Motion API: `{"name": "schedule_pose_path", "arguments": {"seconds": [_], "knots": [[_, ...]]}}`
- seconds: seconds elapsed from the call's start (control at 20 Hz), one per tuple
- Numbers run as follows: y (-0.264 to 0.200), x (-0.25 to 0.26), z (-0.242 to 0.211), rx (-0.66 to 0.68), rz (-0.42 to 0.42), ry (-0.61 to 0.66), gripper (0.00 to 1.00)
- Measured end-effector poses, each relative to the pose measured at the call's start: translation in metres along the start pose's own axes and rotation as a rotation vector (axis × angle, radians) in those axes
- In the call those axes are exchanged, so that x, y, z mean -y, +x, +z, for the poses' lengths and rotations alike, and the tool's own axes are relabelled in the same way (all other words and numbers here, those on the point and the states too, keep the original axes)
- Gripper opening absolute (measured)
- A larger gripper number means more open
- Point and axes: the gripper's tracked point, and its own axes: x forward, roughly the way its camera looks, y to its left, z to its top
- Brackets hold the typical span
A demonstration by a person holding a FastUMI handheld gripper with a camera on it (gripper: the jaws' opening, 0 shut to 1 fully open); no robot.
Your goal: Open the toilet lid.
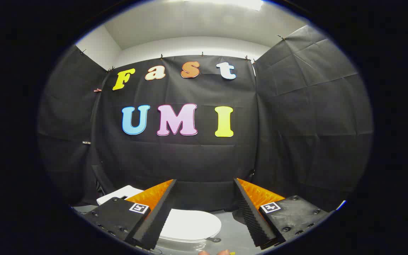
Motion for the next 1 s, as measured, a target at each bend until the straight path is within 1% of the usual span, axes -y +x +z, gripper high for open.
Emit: {"name": "schedule_pose_path", "arguments": {"seconds": [0.1, 0.25, 0.4, 0.55, 0.65, 0.85, 1.0], "knots": [[-0.001, 0.002, 0.000, 0.000, -0.012, 0.001, 0.98], [0.003, 0.003, -0.001, 0.003, -0.059, 0.006, 0.98], [0.008, 0.006, -0.015, -0.023, -0.095, -0.009, 0.98], [-0.004, -0.003, -0.022, -0.042, -0.075, -0.028, 0.98], [0.002, -0.010, -0.018, -0.035, -0.068, -0.036, 0.98], [0.005, -0.024, -0.020, -0.033, -0.047, -0.011, 0.98], [0.005, -0.022, -0.020, -0.033, -0.046, -0.025, 0.98]]}}
